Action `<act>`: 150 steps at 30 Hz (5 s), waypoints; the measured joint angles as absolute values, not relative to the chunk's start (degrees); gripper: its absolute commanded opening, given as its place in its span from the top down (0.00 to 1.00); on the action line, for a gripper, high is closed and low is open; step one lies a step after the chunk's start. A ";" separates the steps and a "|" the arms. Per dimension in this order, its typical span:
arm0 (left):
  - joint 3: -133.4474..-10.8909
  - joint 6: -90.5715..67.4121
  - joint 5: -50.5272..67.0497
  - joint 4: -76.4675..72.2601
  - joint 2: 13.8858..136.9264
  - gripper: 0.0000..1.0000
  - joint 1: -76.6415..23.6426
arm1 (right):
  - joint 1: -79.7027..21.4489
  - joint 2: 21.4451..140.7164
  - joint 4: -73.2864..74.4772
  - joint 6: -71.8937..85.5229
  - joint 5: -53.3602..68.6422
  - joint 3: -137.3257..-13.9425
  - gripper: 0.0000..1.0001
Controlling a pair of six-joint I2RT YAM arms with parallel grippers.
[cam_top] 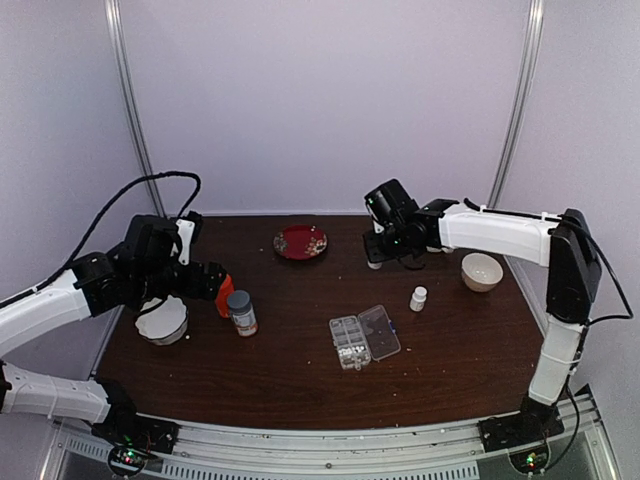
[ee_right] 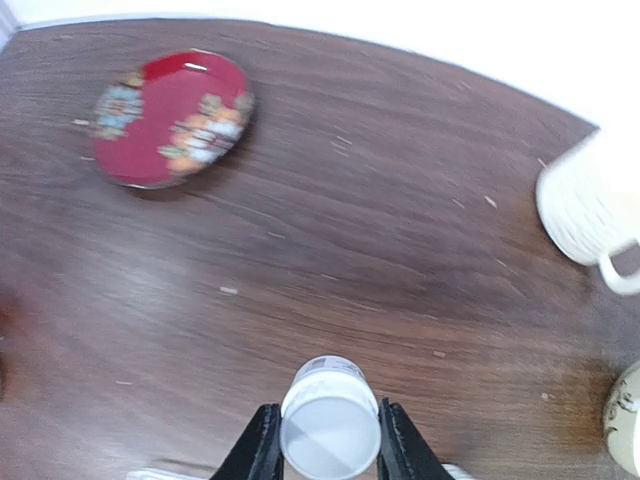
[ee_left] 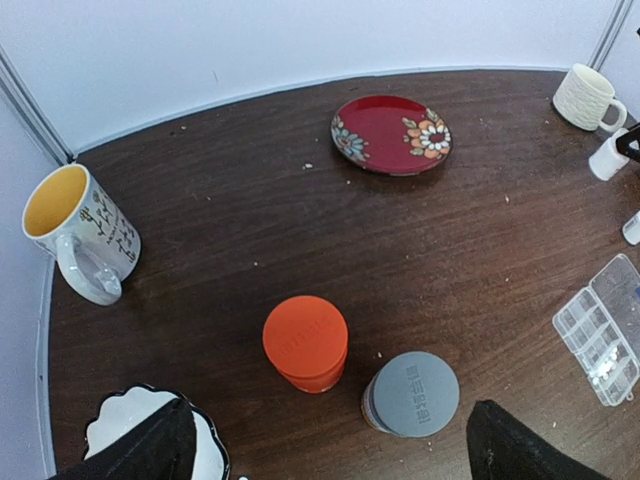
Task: Sort the pills into containers
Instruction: Place the pill bottle at the center of the board, then pick up the pill bottle from the center of the board, then hold the pill bottle, then unscrew the lid of the pill bottle from the pill bottle.
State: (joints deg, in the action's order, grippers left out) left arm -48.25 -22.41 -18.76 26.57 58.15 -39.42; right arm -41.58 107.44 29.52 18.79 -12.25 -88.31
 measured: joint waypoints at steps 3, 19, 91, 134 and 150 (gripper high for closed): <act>-47.13 -23.16 -18.68 26.44 58.48 0.02 -39.42 | -37.36 105.80 27.18 18.15 -11.99 -81.19 0.76; -46.89 -26.17 -16.45 24.88 67.46 0.03 -39.42 | -32.05 108.38 20.78 16.69 -7.49 -74.46 0.70; -71.99 -27.29 5.65 38.59 73.58 0.79 -47.18 | -43.88 73.93 -14.13 11.14 27.40 -44.18 0.10; -73.25 -26.02 25.04 29.87 68.42 0.84 -54.50 | -60.51 75.24 -14.11 -3.68 31.77 -49.76 0.39; -72.25 -29.08 21.61 30.55 67.94 0.92 -55.05 | -62.24 76.38 -9.37 -6.37 27.00 -52.53 0.84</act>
